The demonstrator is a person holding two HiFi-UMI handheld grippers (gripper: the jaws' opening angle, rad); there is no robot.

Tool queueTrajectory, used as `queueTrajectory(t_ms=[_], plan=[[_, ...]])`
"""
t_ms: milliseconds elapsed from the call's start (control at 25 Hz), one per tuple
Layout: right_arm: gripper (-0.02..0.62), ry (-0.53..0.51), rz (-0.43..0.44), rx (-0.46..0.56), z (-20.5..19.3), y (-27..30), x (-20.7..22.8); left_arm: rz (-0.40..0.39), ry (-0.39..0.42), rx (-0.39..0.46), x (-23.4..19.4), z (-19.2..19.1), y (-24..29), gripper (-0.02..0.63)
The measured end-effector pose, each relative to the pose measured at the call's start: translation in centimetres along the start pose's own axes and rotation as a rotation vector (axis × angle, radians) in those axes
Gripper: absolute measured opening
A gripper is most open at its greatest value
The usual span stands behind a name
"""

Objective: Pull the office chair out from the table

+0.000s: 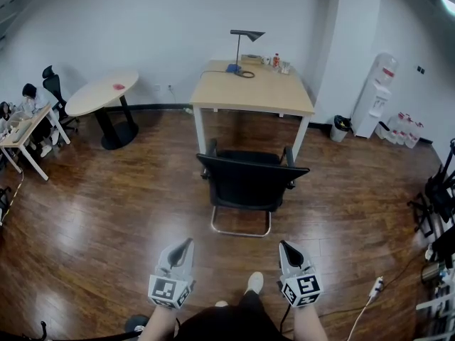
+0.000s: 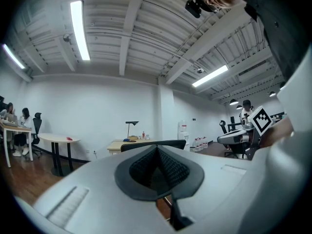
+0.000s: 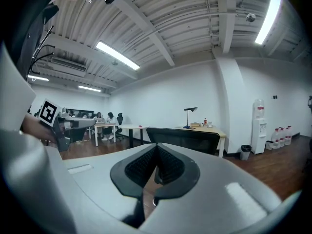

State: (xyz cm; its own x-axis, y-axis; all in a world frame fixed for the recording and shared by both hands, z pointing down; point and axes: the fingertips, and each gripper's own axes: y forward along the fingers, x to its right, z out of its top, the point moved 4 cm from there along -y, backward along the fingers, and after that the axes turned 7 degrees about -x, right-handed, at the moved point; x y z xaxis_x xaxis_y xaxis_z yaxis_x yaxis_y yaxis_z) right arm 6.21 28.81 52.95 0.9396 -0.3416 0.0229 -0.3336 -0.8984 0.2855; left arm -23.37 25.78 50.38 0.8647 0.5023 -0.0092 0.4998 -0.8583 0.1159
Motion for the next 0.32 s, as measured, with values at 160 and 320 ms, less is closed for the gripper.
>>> queueTrajectory(t_ms=[160, 320], plan=[[0.011, -0.016, 0.015, -0.03, -0.39, 0.31, -0.15, -0.009, -0.006, -0.011, -0.08, -0.32, 0.11, 0.002], [0.011, -0.013, 0.017, -0.037, -0.88, 0.85, -0.41, 0.003, -0.022, -0.015, -0.29, -0.61, 0.39, 0.002]])
